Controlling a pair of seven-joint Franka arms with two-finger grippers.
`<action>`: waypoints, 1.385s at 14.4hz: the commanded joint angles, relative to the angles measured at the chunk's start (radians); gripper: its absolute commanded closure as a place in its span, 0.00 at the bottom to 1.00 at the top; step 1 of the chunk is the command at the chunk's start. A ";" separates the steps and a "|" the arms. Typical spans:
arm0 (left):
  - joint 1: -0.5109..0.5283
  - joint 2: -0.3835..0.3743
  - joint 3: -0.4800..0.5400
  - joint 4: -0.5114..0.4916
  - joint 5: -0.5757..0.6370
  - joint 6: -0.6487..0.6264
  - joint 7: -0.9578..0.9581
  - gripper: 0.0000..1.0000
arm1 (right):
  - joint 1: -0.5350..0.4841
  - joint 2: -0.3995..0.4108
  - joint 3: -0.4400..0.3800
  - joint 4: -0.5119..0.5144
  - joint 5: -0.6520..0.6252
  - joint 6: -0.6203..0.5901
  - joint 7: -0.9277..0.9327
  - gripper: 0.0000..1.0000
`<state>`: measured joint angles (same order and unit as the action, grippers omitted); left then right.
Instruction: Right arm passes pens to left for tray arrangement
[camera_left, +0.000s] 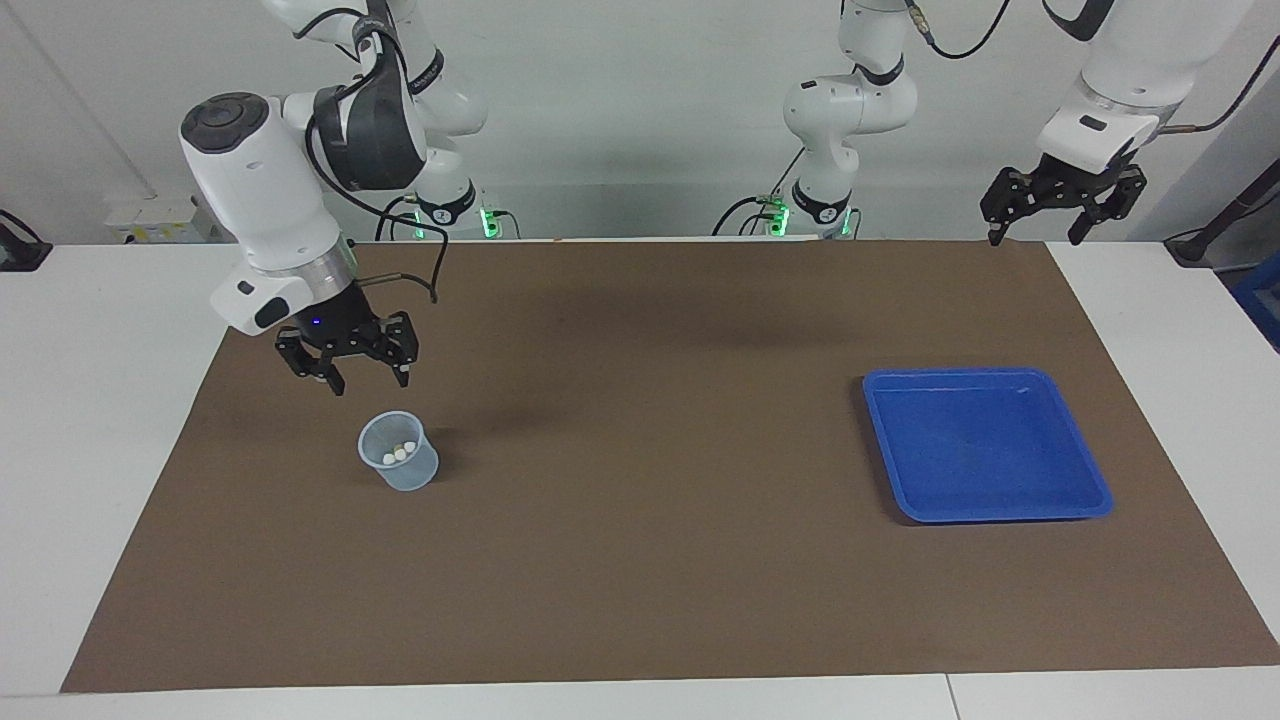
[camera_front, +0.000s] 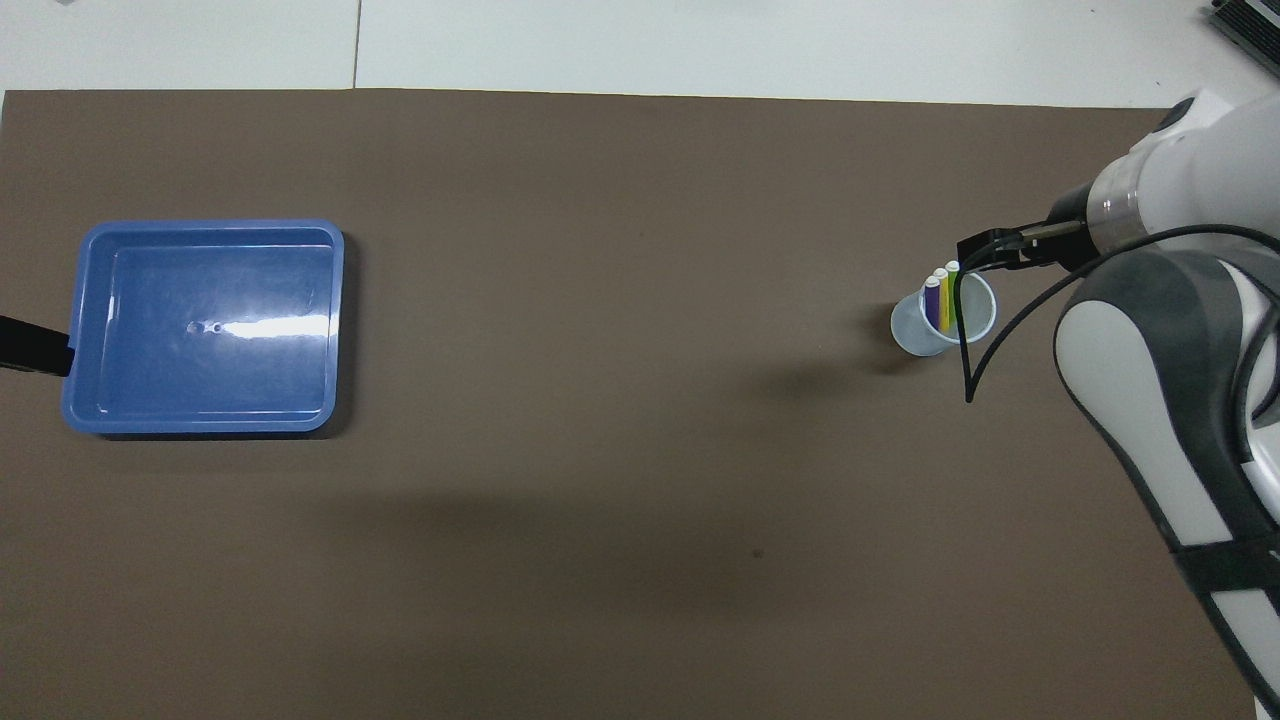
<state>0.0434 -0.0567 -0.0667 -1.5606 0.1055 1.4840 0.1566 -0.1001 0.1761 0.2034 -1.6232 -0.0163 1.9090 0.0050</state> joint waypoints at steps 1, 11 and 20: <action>-0.005 -0.028 0.007 -0.027 -0.003 -0.005 0.008 0.00 | 0.016 0.106 0.005 0.153 -0.051 -0.103 0.036 0.19; -0.005 -0.028 0.007 -0.027 -0.003 -0.005 0.008 0.00 | 0.036 0.244 0.004 0.350 -0.088 -0.148 0.084 0.18; -0.005 -0.028 0.007 -0.027 -0.003 -0.005 0.008 0.00 | 0.036 0.301 0.008 0.332 -0.082 -0.090 0.271 0.19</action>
<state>0.0434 -0.0567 -0.0667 -1.5606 0.1055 1.4834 0.1566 -0.0626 0.4462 0.2039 -1.3115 -0.0773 1.8099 0.2262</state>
